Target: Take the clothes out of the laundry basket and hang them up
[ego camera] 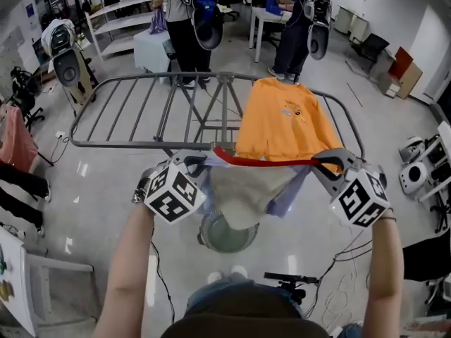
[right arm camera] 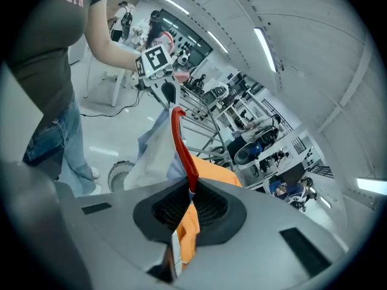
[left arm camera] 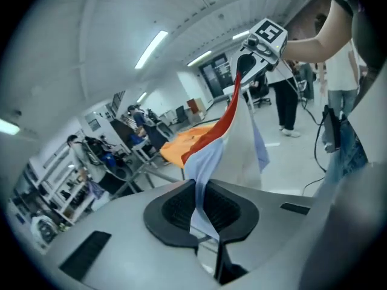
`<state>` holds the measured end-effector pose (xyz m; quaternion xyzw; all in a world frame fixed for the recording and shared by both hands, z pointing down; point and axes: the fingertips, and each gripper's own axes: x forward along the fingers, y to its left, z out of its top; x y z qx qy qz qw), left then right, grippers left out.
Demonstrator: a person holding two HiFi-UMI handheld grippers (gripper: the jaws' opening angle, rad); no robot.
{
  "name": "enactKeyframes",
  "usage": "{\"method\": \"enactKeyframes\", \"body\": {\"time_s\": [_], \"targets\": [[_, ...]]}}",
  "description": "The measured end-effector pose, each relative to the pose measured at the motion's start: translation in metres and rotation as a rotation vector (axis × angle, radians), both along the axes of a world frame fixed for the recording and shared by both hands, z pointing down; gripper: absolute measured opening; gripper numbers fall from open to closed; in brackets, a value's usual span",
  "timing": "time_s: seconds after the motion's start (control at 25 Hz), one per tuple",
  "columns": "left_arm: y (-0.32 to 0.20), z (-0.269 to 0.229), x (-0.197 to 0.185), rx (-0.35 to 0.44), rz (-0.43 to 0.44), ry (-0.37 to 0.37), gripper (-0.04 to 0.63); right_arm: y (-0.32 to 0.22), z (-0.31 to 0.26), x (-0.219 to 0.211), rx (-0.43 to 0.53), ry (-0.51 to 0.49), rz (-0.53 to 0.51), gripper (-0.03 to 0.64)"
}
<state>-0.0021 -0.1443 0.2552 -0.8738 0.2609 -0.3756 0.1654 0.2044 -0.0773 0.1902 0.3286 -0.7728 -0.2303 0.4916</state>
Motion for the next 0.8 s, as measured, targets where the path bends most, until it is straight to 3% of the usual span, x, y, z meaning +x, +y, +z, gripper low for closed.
{"method": "enactKeyframes", "body": {"time_s": [0.12,0.32,0.8], "targets": [[-0.013,-0.027,-0.020,0.128,-0.098,-0.076,0.025,-0.013,-0.005,-0.010,0.028,-0.011,-0.039,0.011],[-0.023,-0.069,-0.047,0.262,-0.215,-0.151,0.026,-0.034,-0.033,-0.030,0.103,0.020,-0.095,0.011],[-0.031,-0.188,-0.098,0.528,-0.467,-0.290,0.026,-0.095,-0.153,-0.071,0.432,0.092,-0.212,0.011]]}}
